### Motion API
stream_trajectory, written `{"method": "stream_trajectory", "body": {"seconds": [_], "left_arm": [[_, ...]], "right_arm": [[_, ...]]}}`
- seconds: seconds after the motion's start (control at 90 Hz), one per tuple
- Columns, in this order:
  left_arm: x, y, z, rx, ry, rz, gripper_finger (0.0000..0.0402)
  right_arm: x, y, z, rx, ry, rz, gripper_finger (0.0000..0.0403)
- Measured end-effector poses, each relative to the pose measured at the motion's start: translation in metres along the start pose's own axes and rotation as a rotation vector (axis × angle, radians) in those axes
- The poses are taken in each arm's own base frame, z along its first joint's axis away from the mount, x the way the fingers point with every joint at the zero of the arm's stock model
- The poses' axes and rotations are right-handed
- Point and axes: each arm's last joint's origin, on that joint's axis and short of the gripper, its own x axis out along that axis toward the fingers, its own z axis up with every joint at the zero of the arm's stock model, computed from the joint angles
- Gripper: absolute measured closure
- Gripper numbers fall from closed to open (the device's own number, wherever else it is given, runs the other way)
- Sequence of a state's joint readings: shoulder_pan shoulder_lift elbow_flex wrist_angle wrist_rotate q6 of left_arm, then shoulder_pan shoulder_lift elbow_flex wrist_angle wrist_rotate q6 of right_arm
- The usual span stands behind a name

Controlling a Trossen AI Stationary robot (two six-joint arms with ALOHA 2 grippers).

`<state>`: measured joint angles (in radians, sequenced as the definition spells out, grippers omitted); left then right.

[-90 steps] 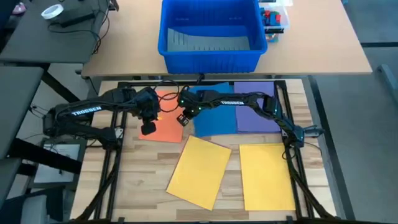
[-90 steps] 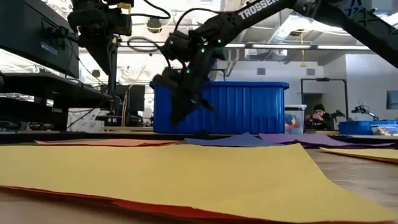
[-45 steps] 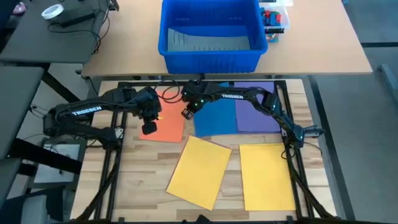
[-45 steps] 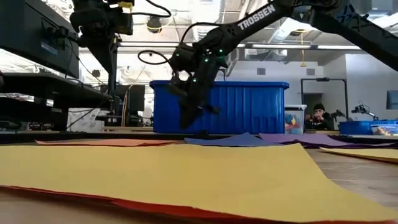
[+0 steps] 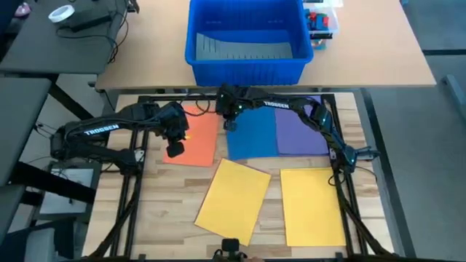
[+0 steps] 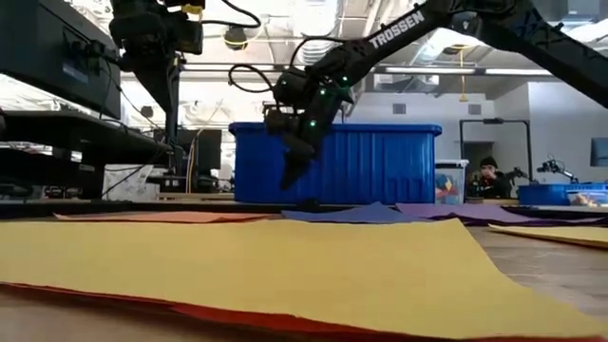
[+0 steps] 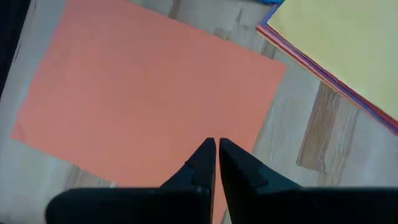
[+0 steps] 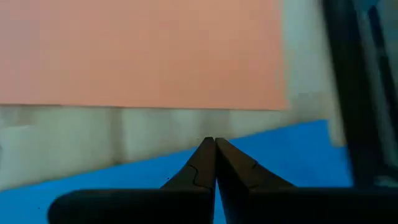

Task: Organize paper
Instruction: Adjust the blue paper on the table

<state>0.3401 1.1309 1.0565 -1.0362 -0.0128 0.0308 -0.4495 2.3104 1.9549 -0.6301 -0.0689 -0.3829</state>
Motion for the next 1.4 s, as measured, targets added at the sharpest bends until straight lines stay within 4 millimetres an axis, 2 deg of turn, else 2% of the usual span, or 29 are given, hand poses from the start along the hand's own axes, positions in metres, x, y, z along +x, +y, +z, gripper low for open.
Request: {"method": "stream_trajectory", "body": {"seconds": [0.178,0.256,0.3,0.433,0.578,0.711,0.778,0.833,0.922,1.044,1.189,1.4], "left_arm": [[0.0,0.0,0.004,-0.015,-0.045,0.002,0.0396],[0.002,0.002,0.013,-0.004,-0.119,0.008,0.0396],[0.005,0.004,0.02,-0.008,-0.158,0.015,0.0396],[0.027,0.019,0.041,-0.048,-0.229,0.029,0.0396],[0.071,0.04,0.061,-0.095,-0.231,-0.032,0.0396],[0.113,0.057,0.071,-0.113,-0.181,-0.028,0.0396],[0.13,0.063,0.078,-0.071,-0.145,-0.023,0.0396],[0.145,0.067,0.083,-0.01,-0.115,-0.021,0.0396],[0.166,0.074,0.092,0.056,-0.076,-0.025,0.0396],[0.187,0.092,0.106,0.04,-0.035,-0.025,0.0396],[0.202,0.109,0.119,0.1,-0.013,-0.042,0.0396],[0.225,0.12,0.117,0.146,0.079,-0.076,0.0396]], "right_arm": [[-0.002,-0.014,-0.002,0.05,-0.043,-0.002,0.0403],[-0.014,-0.021,-0.006,0.117,-0.009,-0.003,0.0403],[-0.029,-0.028,-0.005,0.133,-0.021,-0.015,0.0403],[-0.108,-0.056,0.0,0.172,-0.123,-0.091,0.0403],[-0.198,-0.078,-0.007,0.211,-0.249,-0.205,0.0403],[-0.285,-0.079,-0.013,0.26,-0.429,-0.315,0.0403],[-0.316,-0.073,-0.018,0.26,-0.486,-0.352,0.0403],[-0.333,-0.069,-0.022,0.26,-0.509,-0.369,0.0403],[-0.349,-0.064,-0.027,0.26,-0.528,-0.384,0.0403],[-0.36,-0.06,-0.031,0.264,-0.53,-0.387,0.0403],[-0.35,-0.061,-0.04,0.288,-0.428,-0.352,0.0403],[-0.342,-0.06,-0.048,0.318,-0.329,-0.31,0.0403]]}}
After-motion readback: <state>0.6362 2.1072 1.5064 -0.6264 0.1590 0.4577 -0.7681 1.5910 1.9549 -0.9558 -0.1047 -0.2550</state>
